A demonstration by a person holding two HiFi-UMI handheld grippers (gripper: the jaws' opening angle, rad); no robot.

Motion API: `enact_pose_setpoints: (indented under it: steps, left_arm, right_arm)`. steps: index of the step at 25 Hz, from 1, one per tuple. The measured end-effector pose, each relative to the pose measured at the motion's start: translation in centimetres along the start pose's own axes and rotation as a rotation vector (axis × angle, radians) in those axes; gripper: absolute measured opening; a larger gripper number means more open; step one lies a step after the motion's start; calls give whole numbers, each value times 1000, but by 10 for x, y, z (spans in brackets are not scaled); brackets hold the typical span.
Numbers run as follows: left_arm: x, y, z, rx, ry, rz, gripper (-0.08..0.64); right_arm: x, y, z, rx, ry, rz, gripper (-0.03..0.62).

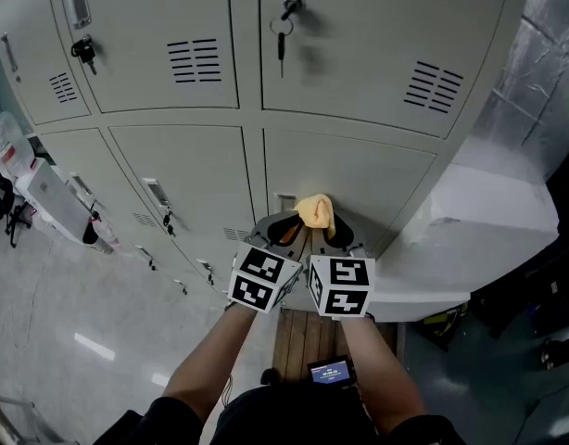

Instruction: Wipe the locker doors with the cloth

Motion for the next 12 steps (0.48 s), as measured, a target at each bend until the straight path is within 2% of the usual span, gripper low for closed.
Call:
enact_pose_setpoints:
  steps: [12]
  left_arm:
    - [-5,-31,-34,88,-6,-2,38]
  right_arm:
    - [6,21,-42,74,-16,7,71]
Point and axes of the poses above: the fingertips, and each gripper's own axes: y backward along the fingers, z to its left, x out of its underside, the point moved 8 cm from there along y, backward along the fingers, and after that the axes turned 1 degree about -z, right-handed, at the moved point
